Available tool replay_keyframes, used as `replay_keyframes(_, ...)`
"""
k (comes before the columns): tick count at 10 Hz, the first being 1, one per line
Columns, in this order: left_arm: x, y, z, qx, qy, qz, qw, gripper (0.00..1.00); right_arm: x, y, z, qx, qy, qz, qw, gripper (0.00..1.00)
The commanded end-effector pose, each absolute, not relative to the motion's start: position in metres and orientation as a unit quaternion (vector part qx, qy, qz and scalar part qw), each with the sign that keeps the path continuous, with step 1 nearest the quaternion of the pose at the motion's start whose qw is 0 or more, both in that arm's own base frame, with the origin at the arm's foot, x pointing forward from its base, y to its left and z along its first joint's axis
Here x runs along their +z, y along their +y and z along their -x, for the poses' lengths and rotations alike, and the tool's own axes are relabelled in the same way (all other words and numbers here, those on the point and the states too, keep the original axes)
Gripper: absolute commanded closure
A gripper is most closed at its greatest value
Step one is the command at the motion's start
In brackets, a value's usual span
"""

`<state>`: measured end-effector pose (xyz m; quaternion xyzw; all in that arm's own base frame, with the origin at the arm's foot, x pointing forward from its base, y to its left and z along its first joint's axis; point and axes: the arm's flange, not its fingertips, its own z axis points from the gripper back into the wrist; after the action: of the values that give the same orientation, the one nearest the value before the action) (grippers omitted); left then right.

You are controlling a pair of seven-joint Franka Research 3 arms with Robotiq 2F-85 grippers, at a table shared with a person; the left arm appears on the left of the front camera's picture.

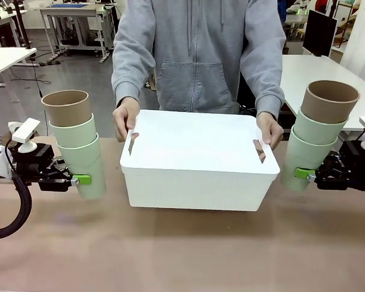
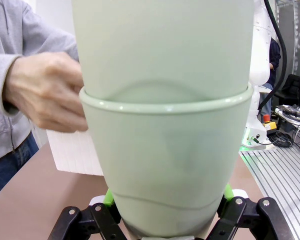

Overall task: Stack the cups and store them in the basket.
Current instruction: Place the stack of Reusable plastic cups into the Pantry Basket.

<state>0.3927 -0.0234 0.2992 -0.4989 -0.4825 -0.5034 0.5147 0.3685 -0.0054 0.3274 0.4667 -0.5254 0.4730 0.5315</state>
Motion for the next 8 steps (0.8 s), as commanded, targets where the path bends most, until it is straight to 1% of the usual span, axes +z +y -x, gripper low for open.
replay_keyframes(1,0.3034,-0.024,-0.3933,-0.507,-0.482,0.5,0.511,0.15,0.3335,-0.0045,-0.3701,0.472,-0.534,-0.462,0.528,0.17)
replay_keyframes(7,0.3034,-0.024,-0.3933,-0.507,-0.482,0.5,0.511,0.15,0.3335,-0.0045,-0.3701,0.472,-0.534,-0.462,0.528,0.17)
replay_keyframes(8,0.3034,-0.024,-0.3933,-0.507,-0.482,0.5,0.511,0.15,0.3274,-0.0054,-0.3685,0.473,-0.525,-0.467,0.532,0.17)
